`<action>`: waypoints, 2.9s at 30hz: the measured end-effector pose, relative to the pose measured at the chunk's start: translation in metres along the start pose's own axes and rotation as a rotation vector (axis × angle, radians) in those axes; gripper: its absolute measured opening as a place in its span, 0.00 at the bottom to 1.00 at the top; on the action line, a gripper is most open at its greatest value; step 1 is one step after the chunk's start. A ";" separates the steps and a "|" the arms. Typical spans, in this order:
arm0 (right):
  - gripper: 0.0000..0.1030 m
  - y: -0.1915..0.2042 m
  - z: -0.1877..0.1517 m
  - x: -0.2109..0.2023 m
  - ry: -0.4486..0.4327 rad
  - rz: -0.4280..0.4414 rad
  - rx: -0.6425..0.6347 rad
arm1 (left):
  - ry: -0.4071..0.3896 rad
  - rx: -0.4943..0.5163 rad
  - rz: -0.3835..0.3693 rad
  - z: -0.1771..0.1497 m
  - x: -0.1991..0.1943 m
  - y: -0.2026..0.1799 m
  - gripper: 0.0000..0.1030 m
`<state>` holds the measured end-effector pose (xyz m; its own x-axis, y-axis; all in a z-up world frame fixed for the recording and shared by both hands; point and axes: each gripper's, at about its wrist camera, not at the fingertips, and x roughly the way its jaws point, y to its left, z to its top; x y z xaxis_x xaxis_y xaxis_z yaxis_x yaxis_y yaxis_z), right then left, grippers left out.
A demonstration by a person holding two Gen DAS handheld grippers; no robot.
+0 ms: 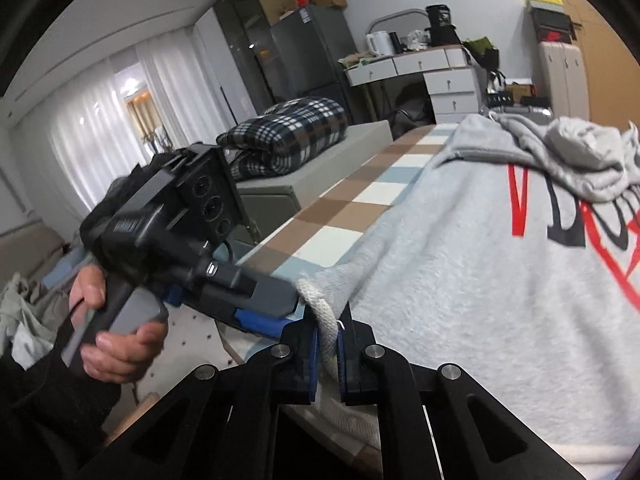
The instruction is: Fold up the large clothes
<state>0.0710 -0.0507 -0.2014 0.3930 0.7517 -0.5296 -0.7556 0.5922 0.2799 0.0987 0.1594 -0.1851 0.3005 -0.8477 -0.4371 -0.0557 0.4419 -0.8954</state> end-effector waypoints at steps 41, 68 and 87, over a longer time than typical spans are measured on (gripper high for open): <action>1.00 -0.148 -0.094 -0.132 -0.161 0.359 0.853 | 0.005 0.011 -0.182 0.028 0.034 -0.049 0.03; 1.00 -0.192 -0.072 -0.129 -0.408 -0.142 1.071 | -0.106 0.089 -0.396 0.034 0.009 -0.052 0.03; 0.98 -0.281 -0.093 -0.213 -0.332 -0.421 0.982 | -0.129 0.115 -0.391 0.031 0.005 -0.030 0.03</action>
<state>0.1513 -0.4040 -0.2419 0.7513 0.3906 -0.5320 0.1549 0.6792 0.7174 0.1317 0.1516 -0.1579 0.3945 -0.9178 -0.0456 0.1907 0.1303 -0.9729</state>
